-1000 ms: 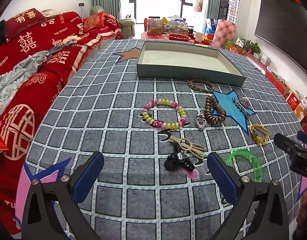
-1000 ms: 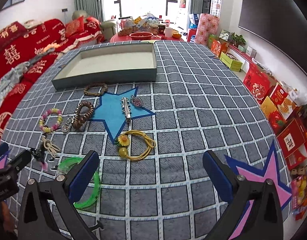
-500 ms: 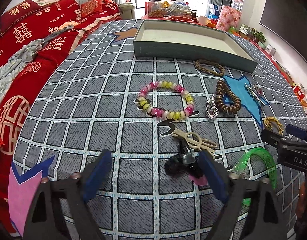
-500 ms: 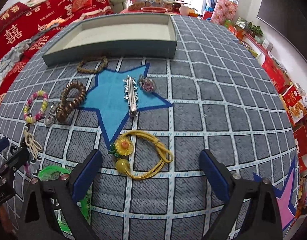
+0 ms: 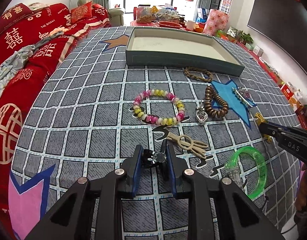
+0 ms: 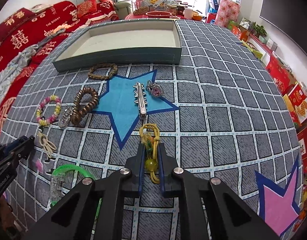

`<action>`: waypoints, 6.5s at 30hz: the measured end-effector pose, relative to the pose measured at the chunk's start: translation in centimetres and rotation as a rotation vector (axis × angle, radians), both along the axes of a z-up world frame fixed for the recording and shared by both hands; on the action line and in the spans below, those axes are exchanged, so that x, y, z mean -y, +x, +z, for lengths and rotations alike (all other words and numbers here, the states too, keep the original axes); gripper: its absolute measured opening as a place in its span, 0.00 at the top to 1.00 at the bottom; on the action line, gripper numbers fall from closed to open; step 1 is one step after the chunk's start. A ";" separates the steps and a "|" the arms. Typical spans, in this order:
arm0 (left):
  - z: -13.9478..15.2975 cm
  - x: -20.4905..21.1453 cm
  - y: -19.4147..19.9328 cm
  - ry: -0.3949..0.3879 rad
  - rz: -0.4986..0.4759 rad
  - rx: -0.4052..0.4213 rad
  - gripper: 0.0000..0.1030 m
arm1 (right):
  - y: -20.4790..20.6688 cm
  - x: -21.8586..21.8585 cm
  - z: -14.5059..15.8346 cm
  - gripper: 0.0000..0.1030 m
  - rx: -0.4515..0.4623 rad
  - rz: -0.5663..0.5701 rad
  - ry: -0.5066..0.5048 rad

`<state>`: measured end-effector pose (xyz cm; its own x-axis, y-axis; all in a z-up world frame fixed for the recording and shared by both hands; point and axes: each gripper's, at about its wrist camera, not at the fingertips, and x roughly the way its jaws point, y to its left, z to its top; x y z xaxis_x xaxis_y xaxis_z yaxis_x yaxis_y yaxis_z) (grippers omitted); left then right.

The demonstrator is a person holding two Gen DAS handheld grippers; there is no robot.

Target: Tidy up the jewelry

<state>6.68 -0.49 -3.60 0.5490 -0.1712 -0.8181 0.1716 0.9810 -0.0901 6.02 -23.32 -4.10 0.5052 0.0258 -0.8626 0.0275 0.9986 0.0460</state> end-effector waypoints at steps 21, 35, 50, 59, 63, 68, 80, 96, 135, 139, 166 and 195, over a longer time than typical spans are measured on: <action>11.8 0.0 11.6 -0.015 -0.077 0.159 0.64 | 10.9 2.2 11.3 0.88 0.125 0.041 0.206; 5.1 5.1 26.0 0.070 -0.021 0.107 0.64 | 24.7 2.4 6.7 0.88 0.059 -0.008 0.187; 0.8 7.2 28.0 0.166 -0.021 0.066 0.64 | 27.8 2.2 -0.9 0.87 -0.040 -0.045 0.140; 0.0 7.6 27.9 0.203 -0.010 0.050 0.64 | 27.4 1.4 -1.0 0.36 -0.039 -0.043 0.124; 0.0 7.5 27.9 0.210 -0.004 0.043 0.64 | 27.2 1.6 -0.9 0.35 -0.035 -0.050 0.137; 0.2 7.6 27.8 0.213 -0.002 0.051 0.64 | 26.7 2.0 0.3 0.32 -0.010 -0.053 0.153; 3.5 6.3 25.9 0.163 0.013 0.134 0.00 | 23.8 3.3 4.5 0.21 0.076 -0.084 0.205; 6.7 0.8 13.9 0.110 -0.035 0.160 0.00 | 13.5 2.7 8.5 0.00 0.135 -0.049 0.301; -2.0 -1.9 9.4 0.107 0.007 -0.072 0.00 | -2.8 -2.5 -0.8 0.00 -0.109 -0.033 0.060; -2.1 -1.8 9.6 0.102 -0.004 -0.067 0.00 | -2.8 -2.9 -1.3 0.00 -0.118 -0.026 0.039; -0.4 0.5 7.7 0.037 -0.168 -0.030 0.78 | -3.4 -6.3 -0.7 0.91 -0.078 0.077 -0.050; 5.2 -2.1 8.4 0.018 -0.067 0.078 0.78 | 1.4 0.4 6.2 0.93 0.073 -0.022 0.123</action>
<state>15.09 1.58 1.61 0.5987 -0.1953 -0.7768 0.2431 0.9684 -0.0560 7.40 -23.76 2.09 0.5679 0.1175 -0.8147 0.0411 0.9845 0.1707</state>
